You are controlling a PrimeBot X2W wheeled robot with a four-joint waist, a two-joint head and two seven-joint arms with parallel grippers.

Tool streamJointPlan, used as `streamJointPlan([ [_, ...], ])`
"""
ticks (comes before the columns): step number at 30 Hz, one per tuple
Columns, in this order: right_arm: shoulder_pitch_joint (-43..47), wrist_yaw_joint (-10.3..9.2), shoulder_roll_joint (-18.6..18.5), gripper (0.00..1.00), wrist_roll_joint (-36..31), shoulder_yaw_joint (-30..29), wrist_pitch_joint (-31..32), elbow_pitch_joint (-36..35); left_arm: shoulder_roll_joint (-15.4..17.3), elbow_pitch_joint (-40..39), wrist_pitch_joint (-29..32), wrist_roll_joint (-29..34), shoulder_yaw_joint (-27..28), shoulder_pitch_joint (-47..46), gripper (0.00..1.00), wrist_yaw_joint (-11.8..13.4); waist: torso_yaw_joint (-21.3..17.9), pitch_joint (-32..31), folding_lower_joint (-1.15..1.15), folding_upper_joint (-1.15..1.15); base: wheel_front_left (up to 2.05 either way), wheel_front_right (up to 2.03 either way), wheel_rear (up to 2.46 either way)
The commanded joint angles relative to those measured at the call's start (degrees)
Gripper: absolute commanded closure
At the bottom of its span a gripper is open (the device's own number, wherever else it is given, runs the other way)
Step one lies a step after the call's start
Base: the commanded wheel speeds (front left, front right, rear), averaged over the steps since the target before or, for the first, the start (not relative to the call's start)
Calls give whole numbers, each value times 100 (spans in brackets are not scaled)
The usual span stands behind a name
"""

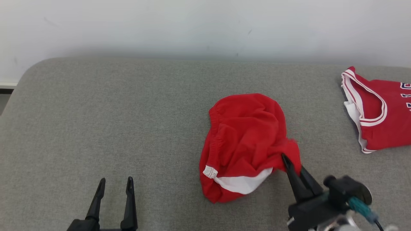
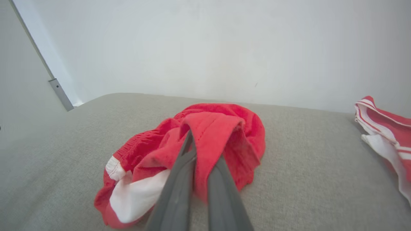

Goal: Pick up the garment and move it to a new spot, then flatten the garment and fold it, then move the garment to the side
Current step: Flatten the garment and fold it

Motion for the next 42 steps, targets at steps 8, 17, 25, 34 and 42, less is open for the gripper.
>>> streamJointPlan([
  [8,-1774,-11,-94,100,1,467,5,1814,2,81,-15,-106,-89,-134,0,-25,320,-9,0,-1,0,0,0],
  [17,-3095,-11,199,76,180,549,-453,4335,3,97,-15,-158,-262,-89,0,39,514,-66,0,-1,0,0,0],
  [25,-3331,-11,268,0,519,492,-764,4606,4,65,-15,-166,-244,10,0,36,350,-138,0,-1,0,0,0],
  [34,-2329,-11,102,0,280,-78,-767,2837,4,44,-15,-102,-219,-62,0,21,64,-170,0,-1,0,0,0],
  [42,-1004,-11,338,0,121,-682,-767,1265,4,65,-15,-37,-251,-122,0,-44,-186,-184,0,-1,0,0,0],
])
